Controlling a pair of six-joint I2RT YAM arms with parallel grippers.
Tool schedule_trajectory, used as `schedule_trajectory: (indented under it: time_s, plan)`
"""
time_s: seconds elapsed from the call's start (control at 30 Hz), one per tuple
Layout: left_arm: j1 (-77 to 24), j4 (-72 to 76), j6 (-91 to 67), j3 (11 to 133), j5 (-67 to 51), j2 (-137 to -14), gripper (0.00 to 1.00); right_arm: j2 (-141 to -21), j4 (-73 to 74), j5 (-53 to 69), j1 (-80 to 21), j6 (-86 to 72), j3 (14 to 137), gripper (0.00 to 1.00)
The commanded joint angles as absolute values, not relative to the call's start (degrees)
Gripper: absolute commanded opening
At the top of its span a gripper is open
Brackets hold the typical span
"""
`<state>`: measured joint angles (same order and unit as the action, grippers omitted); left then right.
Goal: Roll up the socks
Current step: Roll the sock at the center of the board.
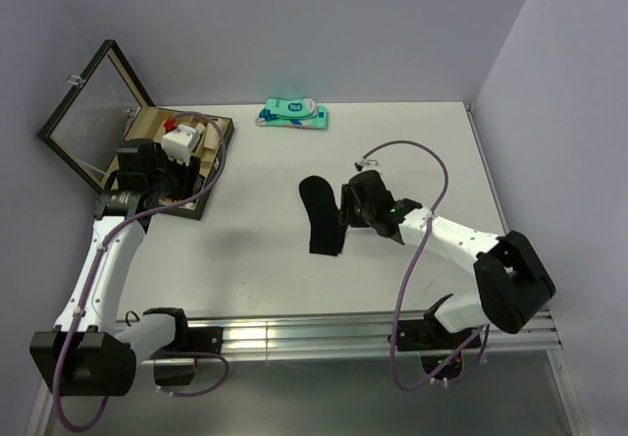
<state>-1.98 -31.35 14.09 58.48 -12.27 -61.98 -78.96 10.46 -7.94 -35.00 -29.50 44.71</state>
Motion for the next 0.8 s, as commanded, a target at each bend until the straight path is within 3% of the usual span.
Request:
schedule_trajectory:
  time_s: [0.0, 0.6, 0.77]
  plan:
    - [-2.2, -29.2, 12.4, 58.5, -14.9, -59.9, 0.54, -77.2, 7.6, -10.2, -35.2, -31.1, 44.9, 0.53]
    - [-3.0, -28.6, 12.5, 55.6, -17.4, -59.0, 0.55, -74.5, 11.2, -11.6, -35.2, -31.1, 45.6, 0.55]
    - [-3.9, -27.0, 11.4, 54.7, -17.4, -59.8, 0.55, -80.4, 9.7, -10.5, -35.9, -31.6, 47.9, 0.55]
